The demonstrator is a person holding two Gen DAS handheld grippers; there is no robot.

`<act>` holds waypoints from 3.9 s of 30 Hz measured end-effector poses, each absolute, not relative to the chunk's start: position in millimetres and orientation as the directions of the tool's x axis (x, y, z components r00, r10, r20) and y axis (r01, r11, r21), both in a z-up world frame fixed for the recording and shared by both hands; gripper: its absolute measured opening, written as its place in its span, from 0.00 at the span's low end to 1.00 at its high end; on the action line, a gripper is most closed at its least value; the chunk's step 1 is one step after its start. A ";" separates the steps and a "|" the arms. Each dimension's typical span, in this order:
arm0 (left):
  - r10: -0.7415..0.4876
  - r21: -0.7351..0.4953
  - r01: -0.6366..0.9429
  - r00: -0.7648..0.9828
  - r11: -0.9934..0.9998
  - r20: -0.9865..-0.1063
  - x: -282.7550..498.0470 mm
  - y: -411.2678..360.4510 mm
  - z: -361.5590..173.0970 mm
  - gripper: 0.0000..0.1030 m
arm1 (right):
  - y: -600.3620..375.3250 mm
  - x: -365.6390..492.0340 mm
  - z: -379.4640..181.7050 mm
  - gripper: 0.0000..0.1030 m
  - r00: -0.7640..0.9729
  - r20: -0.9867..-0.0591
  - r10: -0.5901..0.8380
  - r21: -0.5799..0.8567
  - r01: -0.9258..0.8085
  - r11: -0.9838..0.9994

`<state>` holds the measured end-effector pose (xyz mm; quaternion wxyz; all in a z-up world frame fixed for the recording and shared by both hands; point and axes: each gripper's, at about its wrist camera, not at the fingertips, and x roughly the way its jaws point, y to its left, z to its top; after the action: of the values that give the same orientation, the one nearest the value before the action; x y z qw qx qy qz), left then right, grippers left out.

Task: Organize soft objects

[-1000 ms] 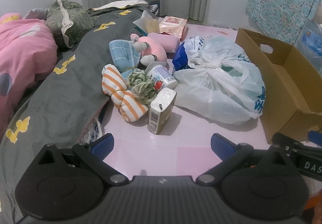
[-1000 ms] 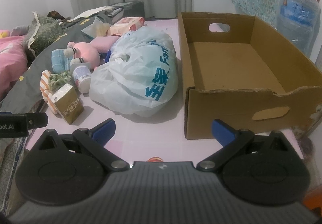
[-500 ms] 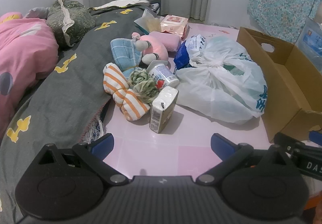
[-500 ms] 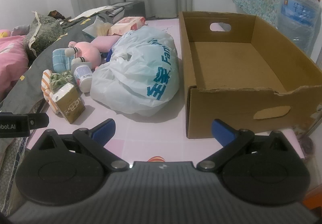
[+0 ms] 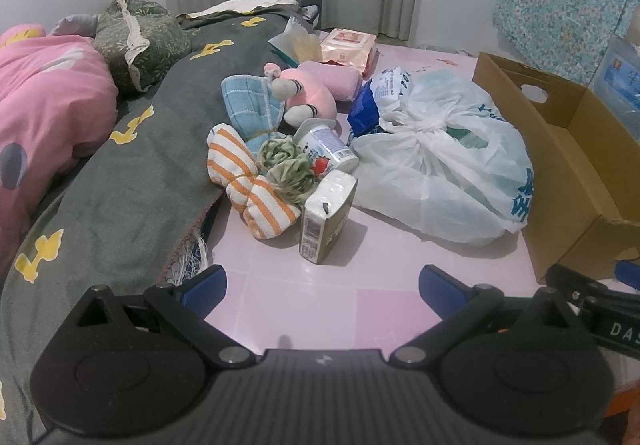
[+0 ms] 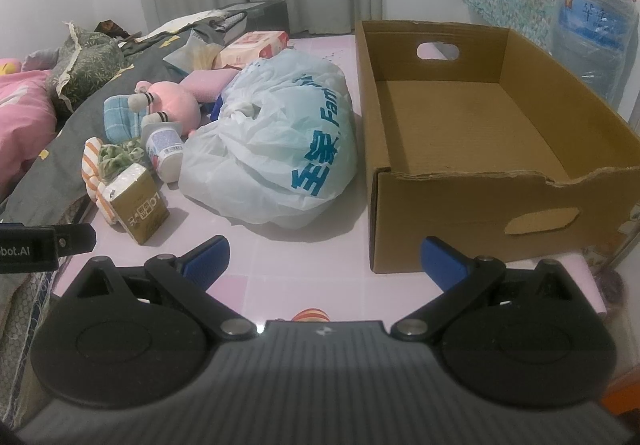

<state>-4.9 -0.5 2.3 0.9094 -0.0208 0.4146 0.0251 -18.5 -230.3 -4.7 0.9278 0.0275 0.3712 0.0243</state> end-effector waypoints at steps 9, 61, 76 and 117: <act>0.036 -0.011 -0.068 0.653 0.998 -0.757 -4.3 -0.2 2.0 1.00 | -230.1 -18.7 -5.3 0.99 0.722 -0.689 0.066 0.071 -0.023 0.997; 0.117 0.111 -0.061 0.776 0.992 -0.619 319.6 90.8 80.4 0.95 | -165.9 436.3 36.8 0.96 0.460 -0.512 0.725 0.838 0.082 0.539; -0.011 0.037 0.063 0.632 0.997 -0.775 421.4 67.6 4.9 0.56 | -120.7 509.0 -72.0 0.61 0.333 -0.507 0.795 0.862 0.200 0.466; -0.236 -0.272 0.047 0.651 0.961 -0.722 365.6 38.2 134.9 0.26 | -188.3 459.6 20.2 0.43 0.349 -0.320 0.881 0.942 0.016 0.336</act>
<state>365.6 38.2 134.8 0.9011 -0.1151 0.4105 -0.0785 459.6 -188.3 20.2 0.6686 0.4768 0.4701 0.3236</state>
